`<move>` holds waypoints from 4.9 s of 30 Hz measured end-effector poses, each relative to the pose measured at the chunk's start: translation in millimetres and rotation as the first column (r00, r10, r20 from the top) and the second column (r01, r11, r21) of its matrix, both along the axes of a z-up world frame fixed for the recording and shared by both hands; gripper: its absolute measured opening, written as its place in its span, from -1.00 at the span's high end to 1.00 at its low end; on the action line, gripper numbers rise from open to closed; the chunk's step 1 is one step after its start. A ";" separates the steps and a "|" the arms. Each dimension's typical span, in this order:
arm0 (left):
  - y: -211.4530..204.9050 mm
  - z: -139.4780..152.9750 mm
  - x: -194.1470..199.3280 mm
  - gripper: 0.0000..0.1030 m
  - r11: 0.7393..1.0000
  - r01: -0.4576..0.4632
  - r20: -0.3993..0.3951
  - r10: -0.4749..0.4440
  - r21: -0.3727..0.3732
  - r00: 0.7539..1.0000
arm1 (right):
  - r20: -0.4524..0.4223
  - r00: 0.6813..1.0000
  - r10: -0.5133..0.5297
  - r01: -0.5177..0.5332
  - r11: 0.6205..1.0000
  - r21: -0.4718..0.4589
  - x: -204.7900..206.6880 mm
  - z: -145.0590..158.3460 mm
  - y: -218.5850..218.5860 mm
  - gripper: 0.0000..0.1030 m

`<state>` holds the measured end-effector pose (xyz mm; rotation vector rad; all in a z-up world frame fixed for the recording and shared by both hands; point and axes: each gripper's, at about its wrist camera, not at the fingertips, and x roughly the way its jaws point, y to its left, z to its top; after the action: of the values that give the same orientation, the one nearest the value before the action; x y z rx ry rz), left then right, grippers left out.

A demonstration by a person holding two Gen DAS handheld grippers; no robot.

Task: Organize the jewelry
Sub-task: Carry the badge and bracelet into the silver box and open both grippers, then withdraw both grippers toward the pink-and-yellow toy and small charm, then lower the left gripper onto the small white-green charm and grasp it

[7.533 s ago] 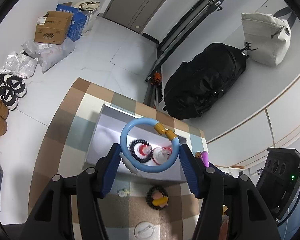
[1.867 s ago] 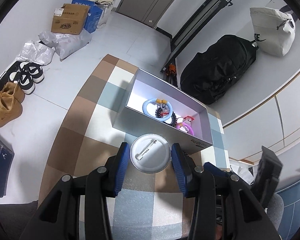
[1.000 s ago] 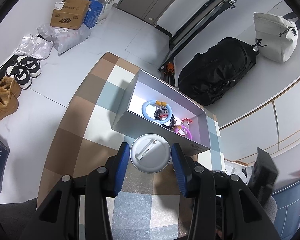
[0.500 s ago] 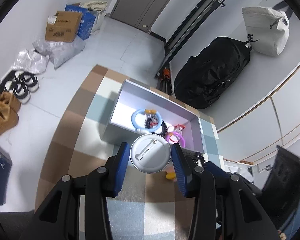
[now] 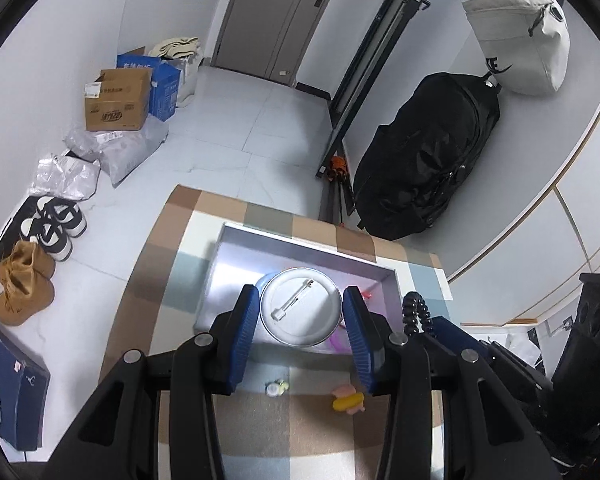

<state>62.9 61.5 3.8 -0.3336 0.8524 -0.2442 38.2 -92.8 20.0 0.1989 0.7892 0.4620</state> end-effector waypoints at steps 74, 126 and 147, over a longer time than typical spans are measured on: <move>6.7 -37.7 -11.0 -0.61 0.993 -0.070 -0.072 0.077 0.100 0.994 | -0.062 0.996 -0.067 0.066 0.998 -0.013 -4.4 -24.8 -32.3 -0.90; -17.7 -76.7 -20.4 0.80 0.988 0.128 -0.235 -0.105 0.082 0.966 | -0.138 0.986 -0.094 0.085 0.994 -0.067 -29.0 -41.3 -48.2 -0.91; 27.1 -48.2 -24.1 0.80 0.975 0.009 -0.193 -0.053 -0.223 0.980 | -0.222 0.975 -0.018 -0.018 0.987 -0.158 -21.9 -71.4 0.5 -0.47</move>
<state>38.7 88.6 -44.4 -0.5604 1.0298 -0.3411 16.3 -92.4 -51.4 0.1026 1.0422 0.3777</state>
